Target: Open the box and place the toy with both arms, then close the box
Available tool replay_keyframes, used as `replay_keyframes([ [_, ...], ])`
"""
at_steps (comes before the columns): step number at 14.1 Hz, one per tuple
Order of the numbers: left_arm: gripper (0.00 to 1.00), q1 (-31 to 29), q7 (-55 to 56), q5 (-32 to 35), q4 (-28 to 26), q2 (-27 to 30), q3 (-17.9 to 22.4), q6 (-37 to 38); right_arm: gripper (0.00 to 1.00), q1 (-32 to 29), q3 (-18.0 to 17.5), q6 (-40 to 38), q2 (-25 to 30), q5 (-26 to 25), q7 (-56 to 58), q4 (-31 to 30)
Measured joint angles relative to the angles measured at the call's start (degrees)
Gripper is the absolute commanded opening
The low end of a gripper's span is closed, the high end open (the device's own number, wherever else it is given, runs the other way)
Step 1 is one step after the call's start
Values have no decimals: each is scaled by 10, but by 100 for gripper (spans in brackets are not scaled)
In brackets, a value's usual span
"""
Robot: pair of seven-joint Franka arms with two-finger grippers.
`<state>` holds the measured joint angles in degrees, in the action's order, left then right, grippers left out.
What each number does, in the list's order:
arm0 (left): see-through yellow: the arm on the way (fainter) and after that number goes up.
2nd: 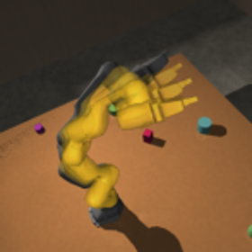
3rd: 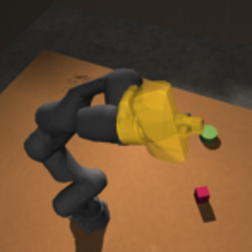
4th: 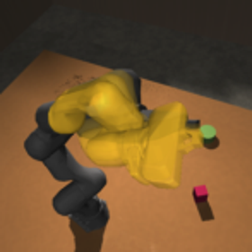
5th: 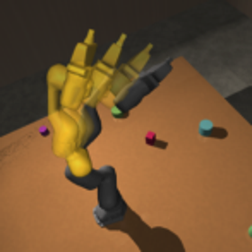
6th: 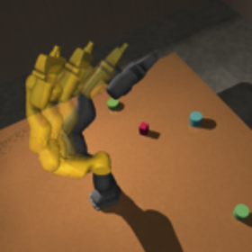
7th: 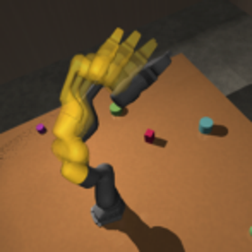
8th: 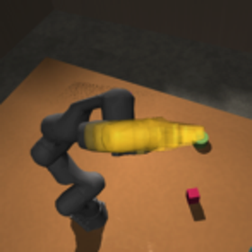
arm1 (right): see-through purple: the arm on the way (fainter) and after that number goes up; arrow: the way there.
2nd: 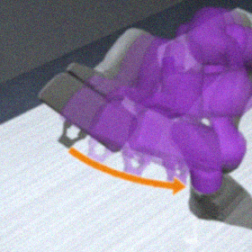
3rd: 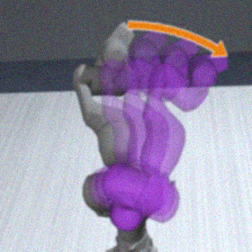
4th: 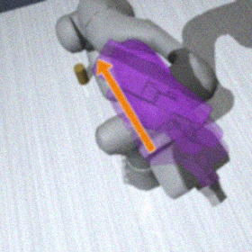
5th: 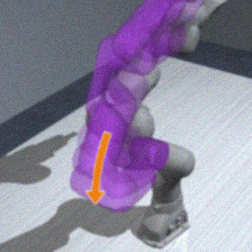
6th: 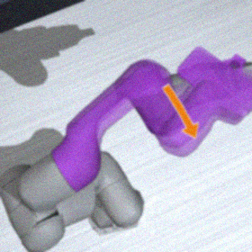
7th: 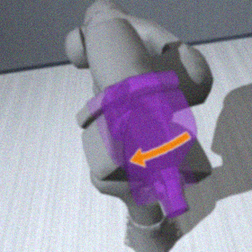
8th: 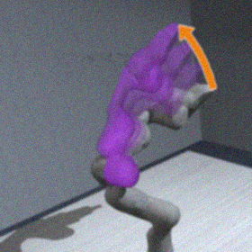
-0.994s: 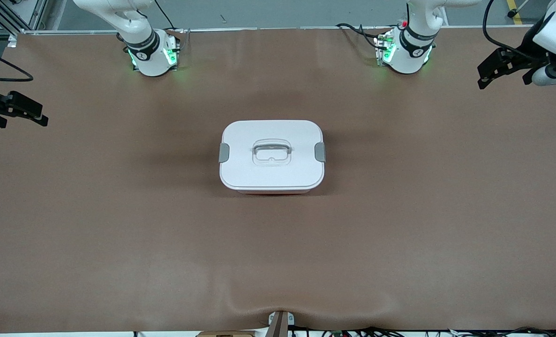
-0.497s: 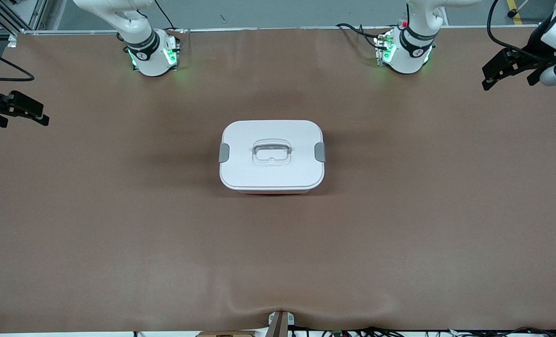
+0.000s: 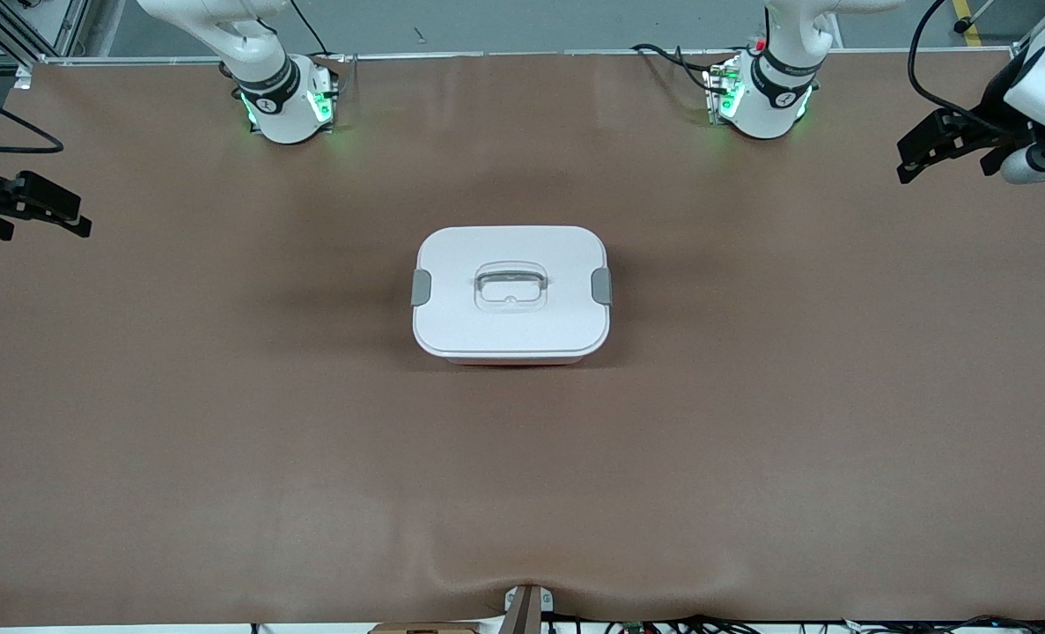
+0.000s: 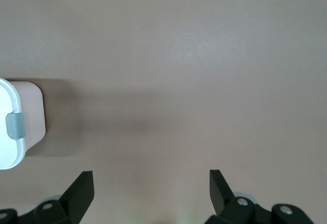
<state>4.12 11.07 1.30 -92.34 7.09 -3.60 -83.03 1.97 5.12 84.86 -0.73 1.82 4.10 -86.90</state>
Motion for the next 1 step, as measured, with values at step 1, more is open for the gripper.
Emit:
replay_keyframes([
  [1,100,0,0,0,0,-1,0,0,100,0,0,1,0,0,0,1],
])
